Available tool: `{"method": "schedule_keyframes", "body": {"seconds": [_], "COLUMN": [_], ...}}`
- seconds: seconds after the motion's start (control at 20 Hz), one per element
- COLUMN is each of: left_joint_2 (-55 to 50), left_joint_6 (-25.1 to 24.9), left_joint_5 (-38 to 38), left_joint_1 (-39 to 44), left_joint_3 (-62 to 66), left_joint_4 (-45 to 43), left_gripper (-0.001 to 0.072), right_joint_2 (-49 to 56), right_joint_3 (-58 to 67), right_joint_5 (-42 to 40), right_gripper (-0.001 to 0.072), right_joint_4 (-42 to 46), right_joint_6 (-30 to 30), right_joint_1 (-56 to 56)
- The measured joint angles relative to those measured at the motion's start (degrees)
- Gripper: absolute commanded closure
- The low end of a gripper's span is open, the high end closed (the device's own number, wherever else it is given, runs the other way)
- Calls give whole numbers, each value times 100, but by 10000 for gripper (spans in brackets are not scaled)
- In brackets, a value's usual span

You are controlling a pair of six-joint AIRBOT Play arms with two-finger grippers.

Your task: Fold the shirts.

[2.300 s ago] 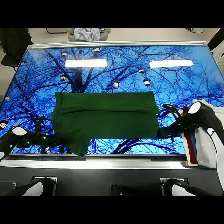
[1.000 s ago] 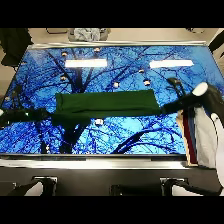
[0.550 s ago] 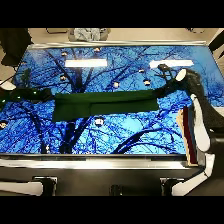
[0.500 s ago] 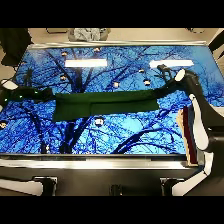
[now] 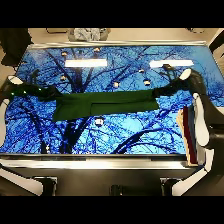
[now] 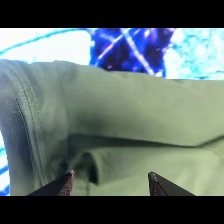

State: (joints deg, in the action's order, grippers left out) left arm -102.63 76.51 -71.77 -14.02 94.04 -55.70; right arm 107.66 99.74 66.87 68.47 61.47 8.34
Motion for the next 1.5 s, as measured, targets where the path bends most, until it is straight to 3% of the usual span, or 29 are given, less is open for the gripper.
{"method": "schedule_keyframes", "body": {"seconds": [0.3,0.4,0.45,0.5,0.55,0.6,0.65,0.7,0.75,0.85,1.1,1.5], "left_joint_2": [826,1123,1266,1394,1486,1552,1602,1626,1628,1606,1351,417], "left_joint_6": [0,0,2,0,2,0,2,0,-4,-4,109,197], "left_joint_5": [-280,-306,-308,-315,-321,-323,-328,-317,-293,-129,780,2417], "left_joint_1": [52,157,223,299,378,470,573,673,796,1078,2118,3635], "left_joint_3": [210,223,232,236,240,240,234,216,164,-55,-1130,-1650], "left_joint_4": [15,20,24,24,24,24,28,37,35,28,616,2382], "left_gripper": [174,174,174,174,175,186,284,459,577,682,683,684], "right_joint_2": [599,804,892,953,1010,1032,1025,992,905,590,-533,-2229], "right_joint_3": [17,28,35,33,20,17,22,17,17,26,24,24], "right_joint_5": [431,511,498,498,466,431,376,302,282,304,730,1259], "right_gripper": [1,66,239,504,669,672,672,673,673,673,674,674], "right_joint_4": [-1471,-1788,-1956,-1989,-1980,-2020,-2020,-2074,-2127,-2277,-2096,-1427], "right_joint_6": [-44,52,133,192,258,326,326,321,271,160,98,822], "right_joint_1": [509,470,402,326,256,210,173,142,122,94,-184,-844]}}
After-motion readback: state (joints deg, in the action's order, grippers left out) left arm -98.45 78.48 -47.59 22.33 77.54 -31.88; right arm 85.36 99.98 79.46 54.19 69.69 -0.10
